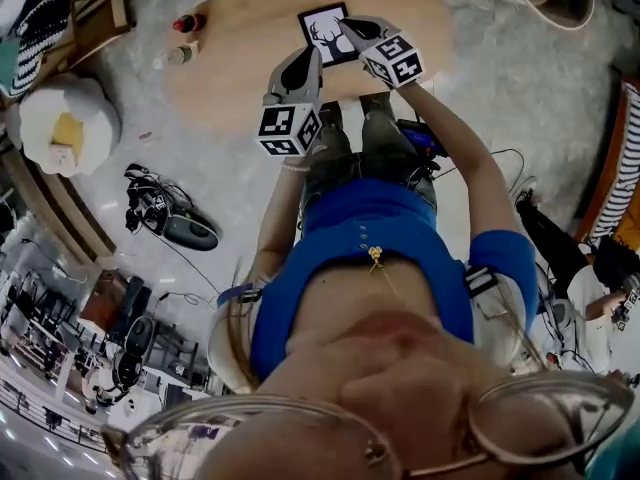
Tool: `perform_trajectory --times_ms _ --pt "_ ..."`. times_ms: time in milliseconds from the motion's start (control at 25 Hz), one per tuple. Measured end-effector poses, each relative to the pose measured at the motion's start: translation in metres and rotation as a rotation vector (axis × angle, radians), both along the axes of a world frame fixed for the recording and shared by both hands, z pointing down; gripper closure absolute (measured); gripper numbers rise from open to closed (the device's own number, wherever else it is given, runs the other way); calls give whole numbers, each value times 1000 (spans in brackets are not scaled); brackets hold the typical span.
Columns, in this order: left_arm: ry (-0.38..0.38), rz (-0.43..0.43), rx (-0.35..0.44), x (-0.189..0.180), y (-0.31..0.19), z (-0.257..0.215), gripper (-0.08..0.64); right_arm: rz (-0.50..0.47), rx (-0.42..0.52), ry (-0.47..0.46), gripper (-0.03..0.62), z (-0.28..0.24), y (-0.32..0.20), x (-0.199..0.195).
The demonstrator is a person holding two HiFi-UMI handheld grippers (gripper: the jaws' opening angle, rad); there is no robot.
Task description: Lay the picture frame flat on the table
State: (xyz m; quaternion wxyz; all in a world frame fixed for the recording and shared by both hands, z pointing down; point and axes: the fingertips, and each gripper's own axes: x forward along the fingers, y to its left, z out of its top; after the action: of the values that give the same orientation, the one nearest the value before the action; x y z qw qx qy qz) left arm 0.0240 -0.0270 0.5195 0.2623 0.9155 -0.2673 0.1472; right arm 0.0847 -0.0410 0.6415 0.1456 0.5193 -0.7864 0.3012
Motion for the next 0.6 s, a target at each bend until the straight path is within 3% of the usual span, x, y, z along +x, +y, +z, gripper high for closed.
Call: perform_trajectory --times_ms 600 --pt "128 25 261 34 -13 -150 563 123 453 36 591 -242 -6 18"
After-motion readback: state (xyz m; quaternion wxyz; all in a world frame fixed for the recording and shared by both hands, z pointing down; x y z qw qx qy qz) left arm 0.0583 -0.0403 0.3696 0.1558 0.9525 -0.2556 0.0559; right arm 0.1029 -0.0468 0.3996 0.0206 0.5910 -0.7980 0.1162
